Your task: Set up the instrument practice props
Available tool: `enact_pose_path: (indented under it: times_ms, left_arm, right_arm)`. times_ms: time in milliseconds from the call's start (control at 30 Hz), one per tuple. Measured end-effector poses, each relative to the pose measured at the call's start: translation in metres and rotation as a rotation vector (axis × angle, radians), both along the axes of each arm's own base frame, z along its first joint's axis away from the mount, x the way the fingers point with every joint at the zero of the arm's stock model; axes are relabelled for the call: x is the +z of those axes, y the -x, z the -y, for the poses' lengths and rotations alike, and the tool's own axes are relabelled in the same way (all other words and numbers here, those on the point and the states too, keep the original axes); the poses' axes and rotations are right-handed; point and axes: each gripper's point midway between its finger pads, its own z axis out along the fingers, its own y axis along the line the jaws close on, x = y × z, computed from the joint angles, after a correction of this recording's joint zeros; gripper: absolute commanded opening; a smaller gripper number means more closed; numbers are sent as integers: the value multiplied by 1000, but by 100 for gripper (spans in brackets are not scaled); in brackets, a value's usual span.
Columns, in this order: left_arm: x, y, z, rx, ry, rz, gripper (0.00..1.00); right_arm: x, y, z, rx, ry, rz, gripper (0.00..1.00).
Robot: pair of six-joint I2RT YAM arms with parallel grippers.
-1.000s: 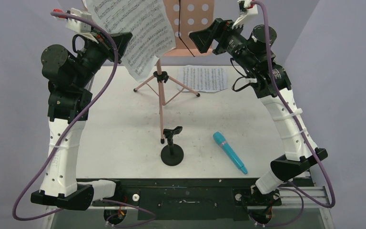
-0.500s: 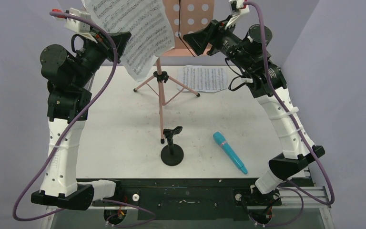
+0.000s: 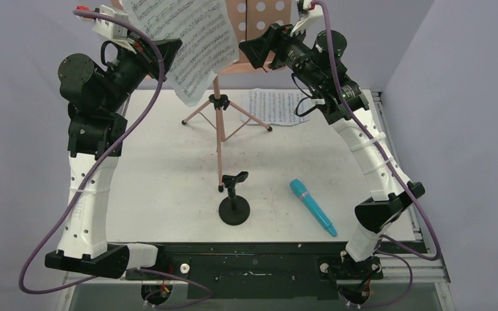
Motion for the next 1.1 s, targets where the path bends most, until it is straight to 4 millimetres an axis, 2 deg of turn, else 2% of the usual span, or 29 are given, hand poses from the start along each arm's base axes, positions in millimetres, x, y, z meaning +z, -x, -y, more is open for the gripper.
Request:
enact_pose_path:
  times_ms: [67, 233, 433, 533, 767, 967, 1100]
  left_arm:
    - [0, -1, 1, -4, -1, 1, 0]
    - [6, 0, 2, -12, -1, 22, 0]
    - [15, 2, 2, -16, 2, 49, 0]
    - [18, 1, 3, -20, 2, 57, 0]
    - [22, -3, 5, -25, 2, 69, 0]
    - [23, -6, 6, -29, -7, 74, 0]
    - [23, -9, 7, -29, -13, 78, 0]
  right_arm:
    - [3, -2, 1, -14, -5, 13, 77]
    - [21, -2, 4, -31, -34, 64, 66]
    - [38, -1, 3, -19, -78, 103, 44]
    - [39, -4, -3, -5, -94, 104, 43]
    - [25, -11, -15, 15, -93, 68, 39]
    - [23, -11, -22, 28, -99, 58, 45]
    - [24, -11, -24, 31, -106, 54, 35]
